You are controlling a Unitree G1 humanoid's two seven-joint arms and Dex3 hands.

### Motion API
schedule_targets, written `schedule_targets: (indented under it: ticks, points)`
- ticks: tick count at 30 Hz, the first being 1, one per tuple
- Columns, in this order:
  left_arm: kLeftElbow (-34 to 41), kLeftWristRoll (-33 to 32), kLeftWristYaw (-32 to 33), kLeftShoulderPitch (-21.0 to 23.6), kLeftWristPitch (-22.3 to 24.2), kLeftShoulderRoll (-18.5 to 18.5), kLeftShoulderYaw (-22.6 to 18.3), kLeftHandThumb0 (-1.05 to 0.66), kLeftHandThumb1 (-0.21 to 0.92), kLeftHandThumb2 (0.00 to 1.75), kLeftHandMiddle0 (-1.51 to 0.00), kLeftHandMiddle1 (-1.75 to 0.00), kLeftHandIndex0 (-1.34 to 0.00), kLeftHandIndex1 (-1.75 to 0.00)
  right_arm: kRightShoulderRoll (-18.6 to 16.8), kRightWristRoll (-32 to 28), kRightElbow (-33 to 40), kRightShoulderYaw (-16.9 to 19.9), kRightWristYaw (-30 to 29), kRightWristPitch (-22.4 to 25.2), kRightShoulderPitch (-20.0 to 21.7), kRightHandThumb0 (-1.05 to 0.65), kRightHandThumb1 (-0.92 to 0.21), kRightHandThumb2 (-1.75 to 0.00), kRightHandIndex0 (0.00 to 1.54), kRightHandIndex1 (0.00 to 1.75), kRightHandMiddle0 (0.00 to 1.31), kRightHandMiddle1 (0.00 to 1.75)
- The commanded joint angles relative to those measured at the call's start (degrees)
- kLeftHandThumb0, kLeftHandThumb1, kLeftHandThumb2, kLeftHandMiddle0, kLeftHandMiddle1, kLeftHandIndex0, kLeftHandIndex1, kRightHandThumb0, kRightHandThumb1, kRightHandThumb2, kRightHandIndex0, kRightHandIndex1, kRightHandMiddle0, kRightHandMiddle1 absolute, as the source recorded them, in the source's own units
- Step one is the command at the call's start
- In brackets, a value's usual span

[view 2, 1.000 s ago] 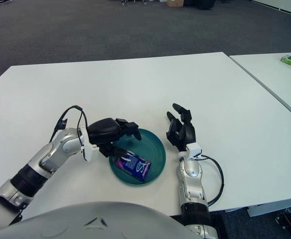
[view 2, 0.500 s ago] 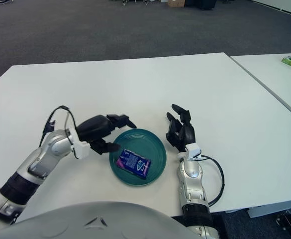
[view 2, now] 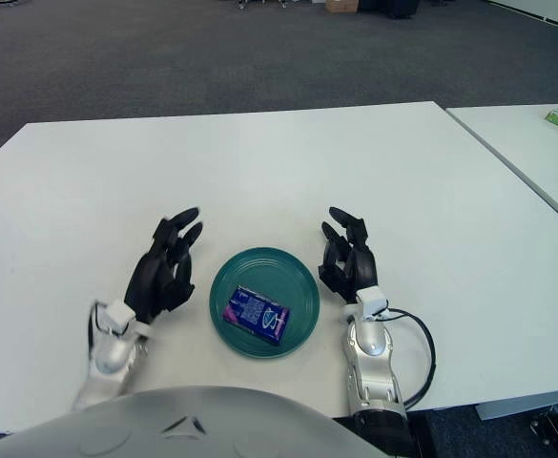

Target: Put the gum into the plate.

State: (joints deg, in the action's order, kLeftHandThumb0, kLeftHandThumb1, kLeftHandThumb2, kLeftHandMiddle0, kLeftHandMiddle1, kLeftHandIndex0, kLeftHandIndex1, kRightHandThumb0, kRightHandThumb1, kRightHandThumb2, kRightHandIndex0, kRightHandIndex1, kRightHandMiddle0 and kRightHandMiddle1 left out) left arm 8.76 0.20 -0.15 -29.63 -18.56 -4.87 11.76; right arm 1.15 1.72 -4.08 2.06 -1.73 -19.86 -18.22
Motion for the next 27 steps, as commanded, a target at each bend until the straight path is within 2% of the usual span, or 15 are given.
schedule_targets:
  ticks: [1,5,10,14,17,22,24,27]
  points:
    - [1.8,-0.8,3.0,-0.4,-0.1,-2.2,-1.2,-0.93,0.92,0.88,-0.21,-0.01,0.00,-0.47,-0.2,1.4,-2.7,-1.2,0.3,3.0,-8.2,-0.58,-0.92,-0.86,0.42,0.00,0.00,0.79]
    - [10.6,1.7,7.3,-1.5,5.6,-4.5,-1.8,-0.91,0.92,0.91,-0.21,0.00,0.00,-0.50,0.0,2.4,-1.2,-1.9,-0.2,2.1,-8.8,-0.59,-0.92,-0.87,0.37,0.00,0.00,0.78]
    - [10.8,3.8,10.3,-2.2,5.6,-4.8,-2.2,-0.88,0.92,0.93,-0.28,-0.02,0.00,-0.65,-0.3,1.9,0.4,-2.2,0.0,2.0,-9.2,-0.61,-0.92,-0.87,0.34,0.00,0.00,0.77]
    - [7.1,6.3,11.9,-1.8,3.0,-4.0,-2.1,-0.87,0.92,0.93,-0.31,-0.02,-0.01,-0.71,-0.4,0.9,1.4,-2.2,0.6,1.9,-9.5,-0.61,-0.92,-0.87,0.35,0.01,0.01,0.78]
    - [2.5,10.1,14.5,-1.4,-0.8,-3.0,-2.7,-0.86,0.92,0.94,-0.34,-0.03,-0.04,-0.74,-0.4,0.6,1.9,-2.4,1.1,1.9,-9.7,-0.59,-0.92,-0.86,0.35,0.01,0.02,0.78]
    - [-2.1,12.5,16.8,-1.5,-5.2,-2.3,-3.9,-0.86,0.92,0.94,-0.38,-0.05,-0.08,-0.76,-0.4,0.8,2.1,-2.4,1.3,2.3,-9.6,-0.59,-0.92,-0.86,0.36,0.01,0.01,0.78]
    - [-3.6,13.0,17.5,-1.5,-6.2,-2.2,-4.4,-0.86,0.92,0.94,-0.39,-0.05,-0.08,-0.77,-0.4,0.8,2.2,-2.4,1.3,2.7,-9.4,-0.59,-0.92,-0.86,0.36,0.01,0.01,0.77]
    - [-5.2,13.1,18.3,-0.9,-5.3,-2.4,-5.6,-0.86,0.92,0.94,-0.40,-0.05,-0.09,-0.77,-0.2,1.1,1.4,-2.1,1.2,3.2,-8.8,-0.59,-0.92,-0.87,0.35,0.01,0.00,0.76]
